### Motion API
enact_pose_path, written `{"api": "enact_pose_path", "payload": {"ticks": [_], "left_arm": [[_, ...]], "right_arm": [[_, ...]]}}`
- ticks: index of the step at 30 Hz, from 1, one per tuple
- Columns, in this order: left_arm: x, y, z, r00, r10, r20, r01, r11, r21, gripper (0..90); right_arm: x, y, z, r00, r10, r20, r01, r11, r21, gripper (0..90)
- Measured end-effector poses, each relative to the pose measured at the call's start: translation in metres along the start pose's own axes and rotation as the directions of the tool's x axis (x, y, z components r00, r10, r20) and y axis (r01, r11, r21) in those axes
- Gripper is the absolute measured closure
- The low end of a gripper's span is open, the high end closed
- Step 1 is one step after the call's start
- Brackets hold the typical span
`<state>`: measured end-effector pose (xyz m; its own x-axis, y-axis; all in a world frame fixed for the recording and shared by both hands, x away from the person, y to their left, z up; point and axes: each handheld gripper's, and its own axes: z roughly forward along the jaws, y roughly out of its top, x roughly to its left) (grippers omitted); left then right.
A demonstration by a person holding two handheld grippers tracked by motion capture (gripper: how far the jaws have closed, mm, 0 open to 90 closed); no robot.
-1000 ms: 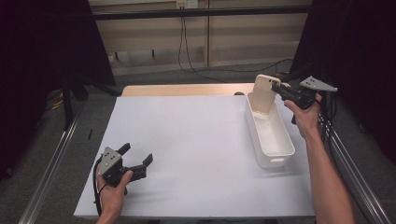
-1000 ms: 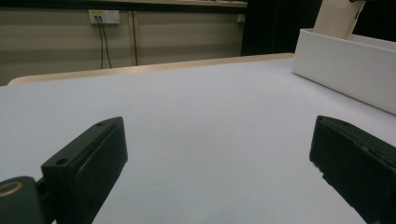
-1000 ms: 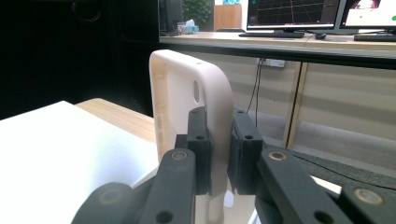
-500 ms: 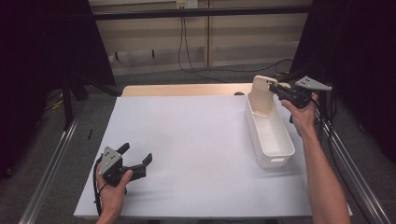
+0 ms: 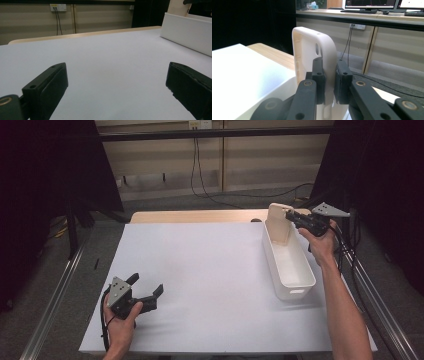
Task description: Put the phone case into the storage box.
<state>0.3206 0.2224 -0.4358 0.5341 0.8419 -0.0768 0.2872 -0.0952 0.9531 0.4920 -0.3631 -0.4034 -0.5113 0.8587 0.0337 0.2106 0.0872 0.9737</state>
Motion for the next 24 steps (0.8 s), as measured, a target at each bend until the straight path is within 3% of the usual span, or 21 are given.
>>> {"api": "enact_pose_path", "payload": {"ticks": [8,24], "left_arm": [[0.000,0.000,0.000,1.0000,-0.008,-0.004,0.008,1.0000,-0.002,4.1],[0.000,-0.001,0.002,1.0000,-0.002,-0.001,0.002,1.0000,0.005,4.1]], "right_arm": [[-0.002,0.006,0.007,0.9996,-0.026,-0.010,0.026,0.999,0.027,80.5],[-0.010,0.005,0.015,0.9983,-0.023,0.053,0.020,0.999,0.045,75.6]]}}
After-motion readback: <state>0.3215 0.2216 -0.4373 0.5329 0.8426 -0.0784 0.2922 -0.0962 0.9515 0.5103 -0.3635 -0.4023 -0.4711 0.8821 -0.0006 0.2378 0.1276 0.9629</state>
